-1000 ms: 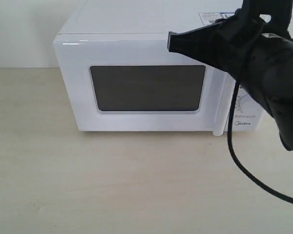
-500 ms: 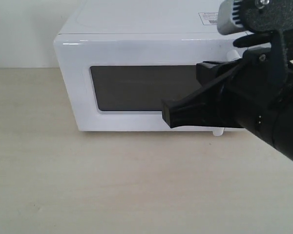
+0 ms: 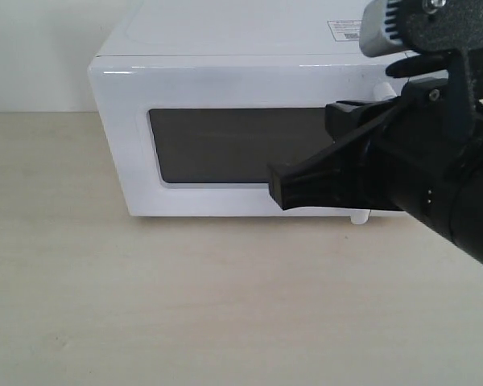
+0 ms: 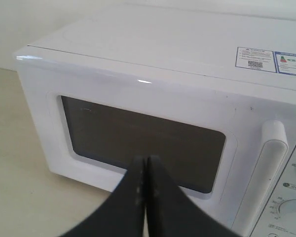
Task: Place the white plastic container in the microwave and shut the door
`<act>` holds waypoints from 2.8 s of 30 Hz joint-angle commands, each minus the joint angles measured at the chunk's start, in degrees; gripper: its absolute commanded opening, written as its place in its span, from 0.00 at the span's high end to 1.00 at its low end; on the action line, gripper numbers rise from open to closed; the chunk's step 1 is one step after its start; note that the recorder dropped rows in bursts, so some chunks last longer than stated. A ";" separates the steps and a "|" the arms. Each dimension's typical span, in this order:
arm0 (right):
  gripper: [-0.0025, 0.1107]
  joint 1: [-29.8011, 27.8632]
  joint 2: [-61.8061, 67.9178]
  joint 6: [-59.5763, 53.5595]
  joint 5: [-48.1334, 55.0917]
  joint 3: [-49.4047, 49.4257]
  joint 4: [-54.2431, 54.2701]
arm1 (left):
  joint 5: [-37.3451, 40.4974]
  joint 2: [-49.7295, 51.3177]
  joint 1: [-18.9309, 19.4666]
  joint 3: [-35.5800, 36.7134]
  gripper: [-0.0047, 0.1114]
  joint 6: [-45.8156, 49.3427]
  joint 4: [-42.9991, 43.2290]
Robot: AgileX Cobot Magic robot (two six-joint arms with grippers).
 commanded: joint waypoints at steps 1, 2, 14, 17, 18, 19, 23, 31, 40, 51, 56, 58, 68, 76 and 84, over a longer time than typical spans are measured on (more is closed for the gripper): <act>0.98 0.18 -0.46 -0.17 -0.34 0.24 -0.09 | -0.90 -0.07 -0.33 0.25 0.92 0.21 0.13; 0.98 0.18 -0.46 -0.46 -0.76 0.24 -0.09 | -0.90 -0.07 -0.33 0.25 0.92 0.21 0.13; 0.98 -2.71 -3.53 -0.22 -1.75 0.24 0.45 | -0.90 -0.07 -0.33 0.25 0.92 0.21 0.13; 0.98 -8.74 -7.78 -0.08 5.49 0.24 4.01 | -0.90 -0.07 -0.33 0.25 0.92 0.21 0.13; 0.98 -11.65 -9.21 -0.08 7.85 0.24 5.56 | -0.79 -0.07 -0.33 0.25 0.92 0.21 0.13; 0.98 -14.87 -10.95 -0.08 10.64 0.24 7.47 | -0.79 -0.07 -0.33 0.25 0.92 0.21 0.13; 0.98 -28.11 -16.97 -4.87 21.32 1.38 10.35 | -0.79 -0.07 -0.33 0.25 0.92 0.21 0.13; 0.98 -50.01 -31.72 -5.02 35.59 11.98 10.35 | -0.79 -0.07 -0.33 0.25 0.92 0.21 0.13; 0.98 -68.12 -54.01 -4.35 40.90 25.38 10.35 | -0.90 -0.07 -0.33 0.25 0.92 0.21 0.13; 0.98 -77.04 -62.33 -4.35 44.68 27.60 10.35 | -0.90 -0.07 -0.33 0.25 0.92 0.21 0.13; 0.98 -77.04 -62.33 -3.94 44.84 27.60 10.35 | -0.90 -0.07 -0.33 0.25 0.92 0.21 0.13; 0.98 -77.04 -62.33 -1.75 46.06 27.60 10.35 | -0.79 -0.07 -0.33 0.25 0.92 0.21 0.13; 0.98 -77.04 -62.33 6.92 54.47 27.60 -1.68 | -0.79 -0.07 -0.33 0.25 0.92 0.21 0.13; 0.98 -77.04 -62.33 73.08 57.33 27.75 -70.13 | -0.79 -0.07 -0.33 0.25 0.92 0.21 0.13; 0.98 -77.04 -62.33 100.45 53.96 34.26 -95.49 | -0.79 -0.07 -0.33 0.25 0.92 0.21 0.13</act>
